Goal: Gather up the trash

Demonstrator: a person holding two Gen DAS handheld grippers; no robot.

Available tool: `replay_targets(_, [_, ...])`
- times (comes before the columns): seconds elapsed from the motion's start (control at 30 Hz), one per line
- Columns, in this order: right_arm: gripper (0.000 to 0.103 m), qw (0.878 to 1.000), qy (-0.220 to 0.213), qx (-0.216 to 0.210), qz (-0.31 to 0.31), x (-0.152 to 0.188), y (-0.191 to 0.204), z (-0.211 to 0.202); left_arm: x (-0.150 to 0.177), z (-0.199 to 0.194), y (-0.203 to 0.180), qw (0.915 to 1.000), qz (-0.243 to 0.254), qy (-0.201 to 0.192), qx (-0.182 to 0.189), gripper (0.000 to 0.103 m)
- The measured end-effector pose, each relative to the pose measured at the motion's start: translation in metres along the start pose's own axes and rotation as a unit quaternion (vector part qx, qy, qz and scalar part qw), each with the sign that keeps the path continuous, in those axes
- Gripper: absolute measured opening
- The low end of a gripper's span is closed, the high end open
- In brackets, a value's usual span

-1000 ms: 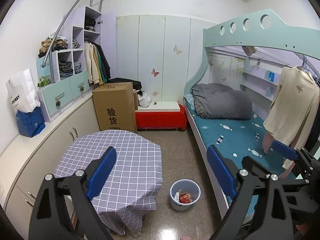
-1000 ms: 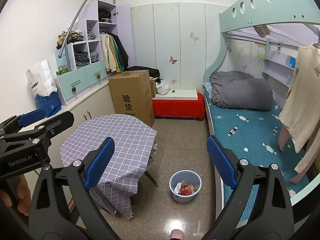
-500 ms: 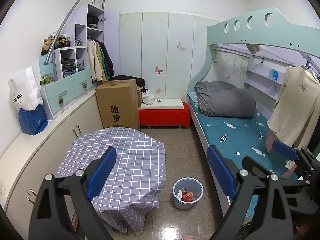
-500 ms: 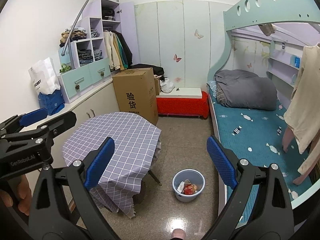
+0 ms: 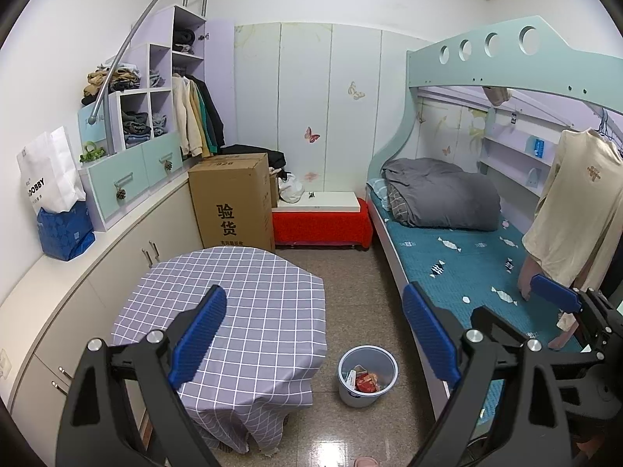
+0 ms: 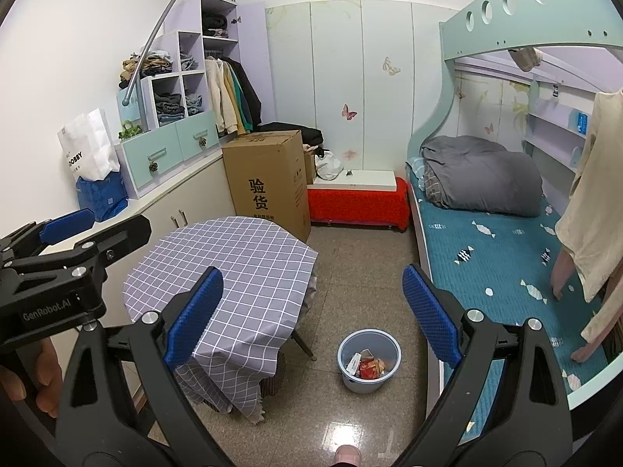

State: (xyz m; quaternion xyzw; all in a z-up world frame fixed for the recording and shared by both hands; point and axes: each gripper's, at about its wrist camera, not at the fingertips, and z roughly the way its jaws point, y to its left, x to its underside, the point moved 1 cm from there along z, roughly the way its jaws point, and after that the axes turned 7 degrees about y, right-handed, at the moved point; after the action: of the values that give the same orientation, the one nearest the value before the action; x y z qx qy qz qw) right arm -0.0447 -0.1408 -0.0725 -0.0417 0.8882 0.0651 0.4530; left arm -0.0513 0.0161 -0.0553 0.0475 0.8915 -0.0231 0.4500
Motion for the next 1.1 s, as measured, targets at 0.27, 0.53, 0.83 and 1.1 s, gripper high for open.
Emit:
replay_targets(0.27, [0.091, 1.0, 0.004, -0.001, -0.004, 0.0, 0.007, 0.007, 0.001, 0.002, 0.004, 1.0, -0.004, 0.003, -0.002, 0.09])
replay_targets(0.53, [0.091, 1.0, 0.006, -0.002, -0.007, 0.0, 0.011, 0.01, 0.001, 0.003, 0.007, 1.0, -0.006, 0.003, -0.004, 0.09])
replay_targets(0.83, [0.091, 1.0, 0.009, -0.003, -0.007, 0.0, 0.013, 0.013, 0.002, 0.005, 0.008, 1.0, -0.005, 0.005, -0.003, 0.09])
replay_targets(1.1, [0.091, 1.0, 0.01, -0.004, -0.008, 0.001, 0.013, 0.015, 0.001, 0.004, 0.008, 1.0, -0.005, 0.005, -0.003, 0.09])
